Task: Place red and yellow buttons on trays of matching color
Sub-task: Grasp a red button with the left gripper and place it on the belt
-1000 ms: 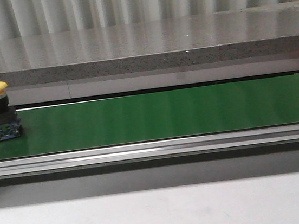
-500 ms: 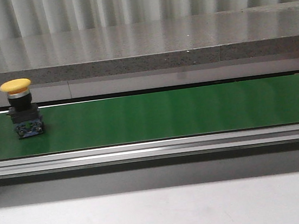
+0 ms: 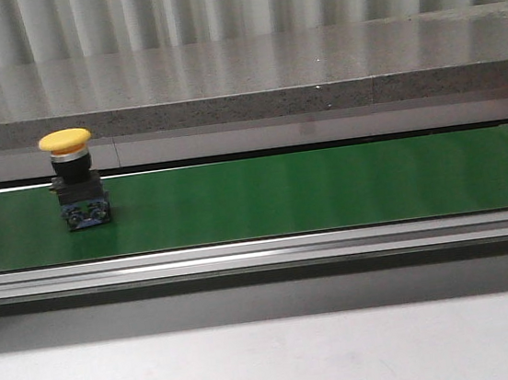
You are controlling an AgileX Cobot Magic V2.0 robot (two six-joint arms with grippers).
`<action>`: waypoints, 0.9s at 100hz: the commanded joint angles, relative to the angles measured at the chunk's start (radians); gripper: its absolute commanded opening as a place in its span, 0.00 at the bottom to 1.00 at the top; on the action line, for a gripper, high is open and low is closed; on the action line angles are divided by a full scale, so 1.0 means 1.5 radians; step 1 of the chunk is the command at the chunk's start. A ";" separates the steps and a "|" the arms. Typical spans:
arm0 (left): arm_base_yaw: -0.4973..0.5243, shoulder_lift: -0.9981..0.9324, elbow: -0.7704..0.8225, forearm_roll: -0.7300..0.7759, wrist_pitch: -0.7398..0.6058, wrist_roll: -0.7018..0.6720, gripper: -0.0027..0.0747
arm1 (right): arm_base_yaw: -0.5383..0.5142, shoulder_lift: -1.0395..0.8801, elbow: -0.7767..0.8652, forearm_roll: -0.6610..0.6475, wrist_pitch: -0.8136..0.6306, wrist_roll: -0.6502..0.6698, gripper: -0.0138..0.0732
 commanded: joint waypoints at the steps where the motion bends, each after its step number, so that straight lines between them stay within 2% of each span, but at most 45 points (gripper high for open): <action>1: -0.012 -0.031 -0.006 -0.013 -0.032 0.002 0.25 | 0.000 0.005 -0.015 0.001 -0.046 -0.007 0.08; 13: -0.014 -0.024 -0.005 -0.017 -0.034 0.002 0.26 | 0.000 0.005 -0.015 0.001 -0.046 -0.007 0.08; 20: -0.014 -0.020 -0.005 -0.017 -0.035 0.002 0.30 | 0.000 0.005 -0.015 0.001 -0.046 -0.007 0.08; 25: -0.014 -0.018 -0.005 -0.017 -0.036 0.006 0.37 | 0.000 0.005 -0.015 0.001 -0.046 -0.007 0.08; 37: -0.014 -0.018 -0.005 -0.019 -0.042 0.025 0.65 | 0.000 0.005 -0.015 0.001 -0.046 -0.007 0.08; 44: -0.014 -0.018 -0.005 -0.023 -0.048 0.025 0.76 | 0.000 0.005 -0.015 0.001 -0.046 -0.007 0.08; 61: -0.020 -0.042 -0.005 -0.037 -0.062 0.057 0.76 | 0.000 0.005 -0.015 0.001 -0.046 -0.007 0.08; 67: -0.029 -0.060 -0.004 -0.034 -0.065 0.077 0.73 | 0.000 0.005 -0.015 0.001 -0.046 -0.007 0.08; 74: -0.040 -0.090 0.007 -0.034 -0.076 0.098 0.62 | 0.000 0.005 -0.015 0.001 -0.046 -0.007 0.08; 81: -0.052 -0.124 0.024 -0.034 -0.094 0.126 0.43 | 0.000 0.005 -0.015 0.001 -0.046 -0.007 0.08; 83: -0.059 -0.138 0.032 -0.034 -0.101 0.138 0.34 | 0.000 0.005 -0.015 0.001 -0.046 -0.007 0.08; 90: -0.075 -0.170 0.055 -0.036 -0.118 0.151 0.12 | 0.000 0.005 -0.015 0.001 -0.046 -0.007 0.08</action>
